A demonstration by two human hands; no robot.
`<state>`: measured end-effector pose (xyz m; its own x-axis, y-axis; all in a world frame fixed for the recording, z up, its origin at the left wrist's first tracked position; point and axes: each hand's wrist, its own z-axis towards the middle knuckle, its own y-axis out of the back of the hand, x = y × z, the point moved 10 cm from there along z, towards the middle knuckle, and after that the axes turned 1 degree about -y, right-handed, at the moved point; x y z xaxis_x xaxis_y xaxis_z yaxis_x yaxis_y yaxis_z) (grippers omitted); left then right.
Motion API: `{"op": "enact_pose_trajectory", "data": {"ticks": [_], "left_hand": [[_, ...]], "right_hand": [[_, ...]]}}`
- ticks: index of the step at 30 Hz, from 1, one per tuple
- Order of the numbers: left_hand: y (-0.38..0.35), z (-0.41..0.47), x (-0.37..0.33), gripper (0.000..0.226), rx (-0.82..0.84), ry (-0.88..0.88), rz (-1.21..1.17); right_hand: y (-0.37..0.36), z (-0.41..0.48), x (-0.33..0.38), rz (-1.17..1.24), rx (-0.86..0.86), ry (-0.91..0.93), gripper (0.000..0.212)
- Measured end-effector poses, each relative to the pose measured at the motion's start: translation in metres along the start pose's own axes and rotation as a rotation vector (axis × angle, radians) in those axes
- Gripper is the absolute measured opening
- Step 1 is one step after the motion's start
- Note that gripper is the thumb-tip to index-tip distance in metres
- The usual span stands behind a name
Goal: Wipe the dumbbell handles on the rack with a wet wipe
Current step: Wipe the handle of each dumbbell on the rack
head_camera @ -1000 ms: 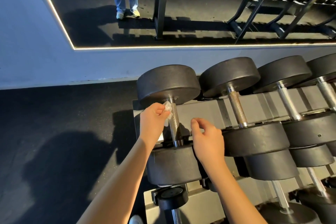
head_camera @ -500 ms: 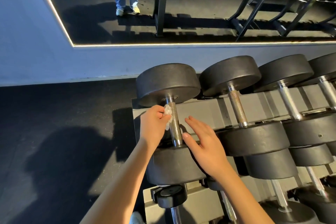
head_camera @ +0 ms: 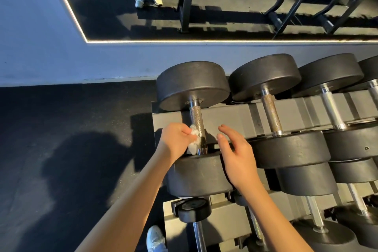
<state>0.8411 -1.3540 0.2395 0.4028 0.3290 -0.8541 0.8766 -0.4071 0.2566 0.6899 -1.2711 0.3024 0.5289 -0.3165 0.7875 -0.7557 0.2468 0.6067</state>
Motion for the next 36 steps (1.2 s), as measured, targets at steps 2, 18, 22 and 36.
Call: {"op": "enact_pose_trajectory", "data": {"ticks": [2,18,22,36], "left_hand": [[-0.003,-0.003,0.0,0.013,0.022,-0.007,0.045],[-0.012,-0.006,-0.003,0.008,0.097,-0.017,0.261],[0.006,-0.001,-0.011,0.011,-0.111,-0.048,-0.02],[0.025,0.002,-0.021,0.016,-0.245,-0.077,-0.163]], "right_hand": [[0.001,0.0,-0.001,0.023,-0.011,-0.013,0.031],[0.002,0.0,-0.012,0.064,-0.042,-0.094,0.037],[0.002,0.0,-0.011,0.069,-0.046,-0.093,0.034],[0.002,-0.001,-0.012,0.074,-0.048,-0.098,0.031]]}}
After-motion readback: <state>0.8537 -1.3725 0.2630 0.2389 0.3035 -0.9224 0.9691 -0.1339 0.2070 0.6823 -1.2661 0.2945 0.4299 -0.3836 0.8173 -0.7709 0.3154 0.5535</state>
